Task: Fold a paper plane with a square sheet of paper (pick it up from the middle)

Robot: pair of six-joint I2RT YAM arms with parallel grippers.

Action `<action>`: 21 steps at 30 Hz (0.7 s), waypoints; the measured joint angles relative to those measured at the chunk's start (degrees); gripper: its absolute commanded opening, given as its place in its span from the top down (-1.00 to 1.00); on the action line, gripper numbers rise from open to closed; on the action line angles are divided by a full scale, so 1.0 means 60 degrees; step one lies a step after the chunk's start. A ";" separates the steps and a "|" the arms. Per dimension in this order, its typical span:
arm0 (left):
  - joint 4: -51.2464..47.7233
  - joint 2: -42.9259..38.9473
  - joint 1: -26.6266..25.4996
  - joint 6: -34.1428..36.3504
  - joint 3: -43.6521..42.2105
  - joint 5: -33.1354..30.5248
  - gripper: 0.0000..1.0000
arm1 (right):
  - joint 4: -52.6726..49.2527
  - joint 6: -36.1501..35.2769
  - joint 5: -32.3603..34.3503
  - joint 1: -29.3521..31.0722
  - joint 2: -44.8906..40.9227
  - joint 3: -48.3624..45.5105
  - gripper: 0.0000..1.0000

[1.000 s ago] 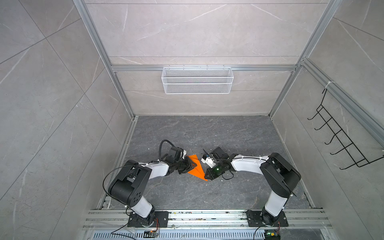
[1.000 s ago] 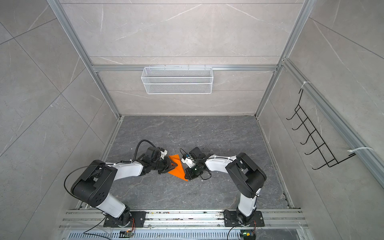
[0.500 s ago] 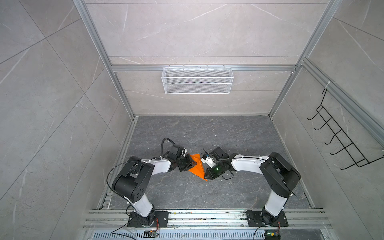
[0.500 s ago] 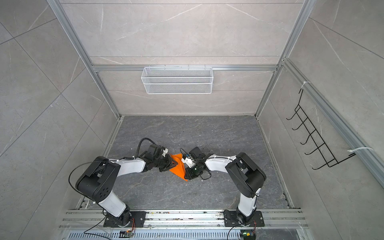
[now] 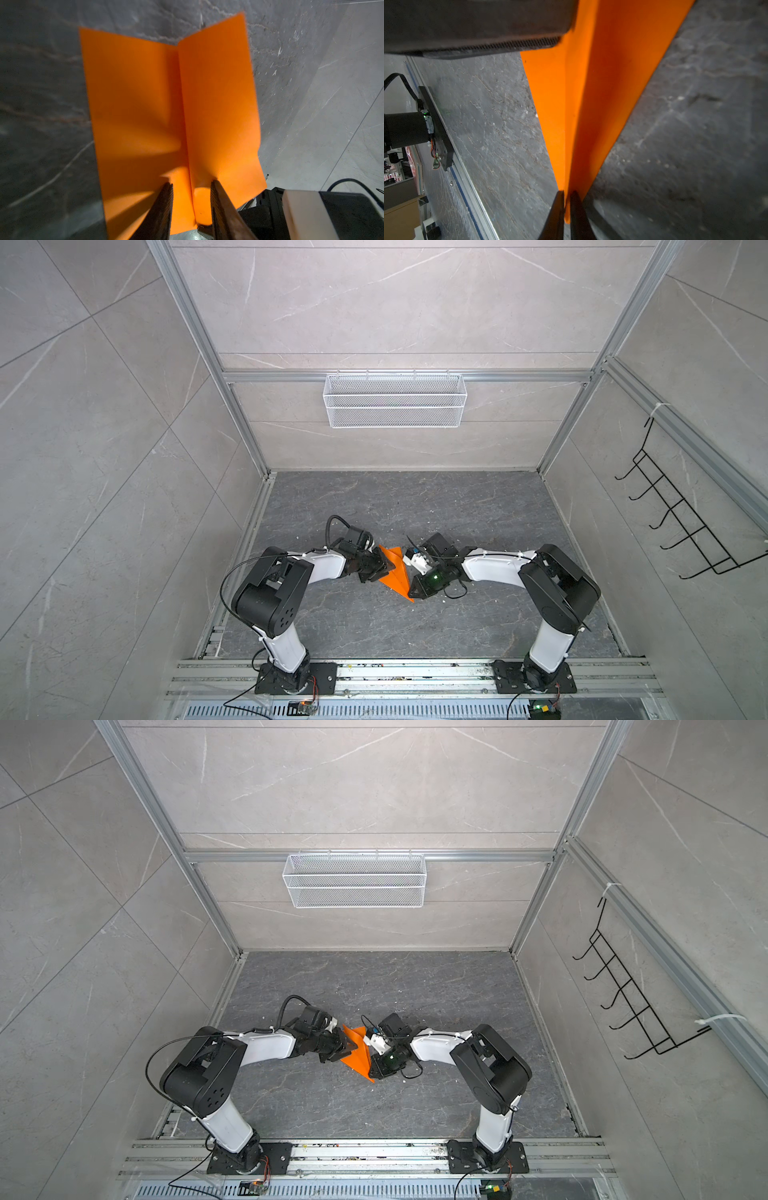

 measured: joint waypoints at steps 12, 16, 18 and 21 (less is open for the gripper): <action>-0.1851 0.0641 -0.0175 0.0357 0.1359 -0.0219 0.23 | 0.0634 0.0663 -0.0091 -0.0168 -0.0233 -0.0342 0.38; -0.2430 0.0798 -0.0277 0.0474 0.1763 -0.0408 0.21 | 0.1151 0.1096 0.0229 -0.0364 -0.0750 -0.0903 0.23; -0.2663 0.0856 -0.0328 0.0546 0.1931 -0.0499 0.22 | 0.1388 0.1402 0.0459 -0.0488 -0.1158 -0.1275 0.19; -0.2958 0.0914 -0.0404 0.0645 0.2124 -0.0667 0.21 | 0.1810 0.1912 0.0732 -0.0696 -0.1847 -0.1745 0.22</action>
